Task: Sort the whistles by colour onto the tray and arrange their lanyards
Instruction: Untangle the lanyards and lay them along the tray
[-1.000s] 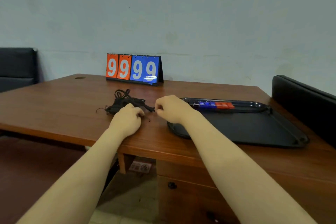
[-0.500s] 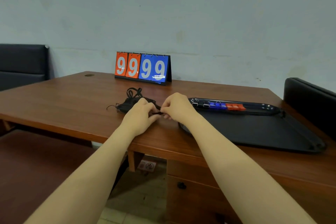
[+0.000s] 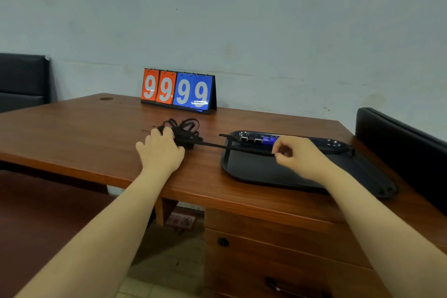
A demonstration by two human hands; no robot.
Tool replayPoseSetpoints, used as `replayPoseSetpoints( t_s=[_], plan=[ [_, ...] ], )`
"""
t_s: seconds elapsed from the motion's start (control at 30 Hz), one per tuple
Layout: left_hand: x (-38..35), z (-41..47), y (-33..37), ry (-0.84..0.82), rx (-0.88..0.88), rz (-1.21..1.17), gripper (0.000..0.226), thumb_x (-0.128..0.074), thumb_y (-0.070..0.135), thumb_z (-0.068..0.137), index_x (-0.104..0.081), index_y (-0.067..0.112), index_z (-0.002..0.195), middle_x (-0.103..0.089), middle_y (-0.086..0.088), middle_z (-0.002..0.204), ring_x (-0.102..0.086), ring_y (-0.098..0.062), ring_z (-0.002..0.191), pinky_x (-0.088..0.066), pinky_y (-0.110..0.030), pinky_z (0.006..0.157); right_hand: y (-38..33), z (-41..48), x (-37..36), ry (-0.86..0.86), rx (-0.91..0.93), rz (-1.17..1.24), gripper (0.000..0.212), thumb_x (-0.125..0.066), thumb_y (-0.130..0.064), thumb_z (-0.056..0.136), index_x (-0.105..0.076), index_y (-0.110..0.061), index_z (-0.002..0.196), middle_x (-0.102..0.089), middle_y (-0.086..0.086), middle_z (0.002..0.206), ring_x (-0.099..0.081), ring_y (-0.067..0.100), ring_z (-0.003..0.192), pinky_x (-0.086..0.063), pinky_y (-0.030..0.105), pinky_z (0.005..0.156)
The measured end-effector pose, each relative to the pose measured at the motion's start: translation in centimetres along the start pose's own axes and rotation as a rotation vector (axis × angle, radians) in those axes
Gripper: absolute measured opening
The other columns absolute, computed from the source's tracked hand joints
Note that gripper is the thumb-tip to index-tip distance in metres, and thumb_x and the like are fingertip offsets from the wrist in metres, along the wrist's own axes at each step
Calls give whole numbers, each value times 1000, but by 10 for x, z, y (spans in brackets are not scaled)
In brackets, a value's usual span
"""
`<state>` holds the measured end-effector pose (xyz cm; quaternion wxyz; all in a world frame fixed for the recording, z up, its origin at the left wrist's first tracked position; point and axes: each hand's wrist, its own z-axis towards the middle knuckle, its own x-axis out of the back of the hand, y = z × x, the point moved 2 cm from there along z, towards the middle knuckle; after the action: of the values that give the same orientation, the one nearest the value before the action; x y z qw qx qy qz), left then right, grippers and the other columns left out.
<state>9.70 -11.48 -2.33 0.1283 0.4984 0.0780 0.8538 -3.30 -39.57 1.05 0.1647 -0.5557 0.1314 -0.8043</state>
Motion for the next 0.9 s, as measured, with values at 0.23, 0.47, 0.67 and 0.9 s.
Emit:
replayPoseSetpoints(
  t_s=[0.23, 0.47, 0.67, 0.9],
  plan=[
    [11, -5, 4, 203, -49, 46, 37, -63, 39, 75, -55, 12, 99, -45, -11, 116, -45, -28, 105, -36, -41, 88, 24, -9, 4, 263, -72, 49, 9, -55, -11, 91, -59, -19, 91, -57, -3, 84, -55, 16, 74, -45, 23, 65],
    [-4, 1, 16, -135, -596, -95, 49, -56, 38, 90, -44, 29, 137, -47, 8, 141, -31, -13, 138, -9, -45, 115, 20, -11, 6, 366, 52, 53, 24, -50, -14, 97, -65, -17, 115, -56, -6, 103, -50, 6, 89, -36, 12, 74],
    [-6, 7, 13, 40, -381, 52, 30, -48, 44, 94, -70, 26, 103, -65, 6, 104, -54, -18, 107, -22, -46, 105, 42, -7, 17, 487, -193, -72, 21, -45, -18, 99, -63, -11, 107, -58, 7, 106, -54, 14, 80, -40, 26, 71],
    [-12, 11, 8, 66, -261, 133, 27, -46, 33, 97, -68, 23, 109, -61, 0, 117, -49, -23, 116, -18, -53, 108, 80, -11, 60, 259, -402, -240, 19, -48, -14, 95, -65, -6, 91, -64, 10, 83, -59, 25, 74, -49, 33, 68]
  ],
)
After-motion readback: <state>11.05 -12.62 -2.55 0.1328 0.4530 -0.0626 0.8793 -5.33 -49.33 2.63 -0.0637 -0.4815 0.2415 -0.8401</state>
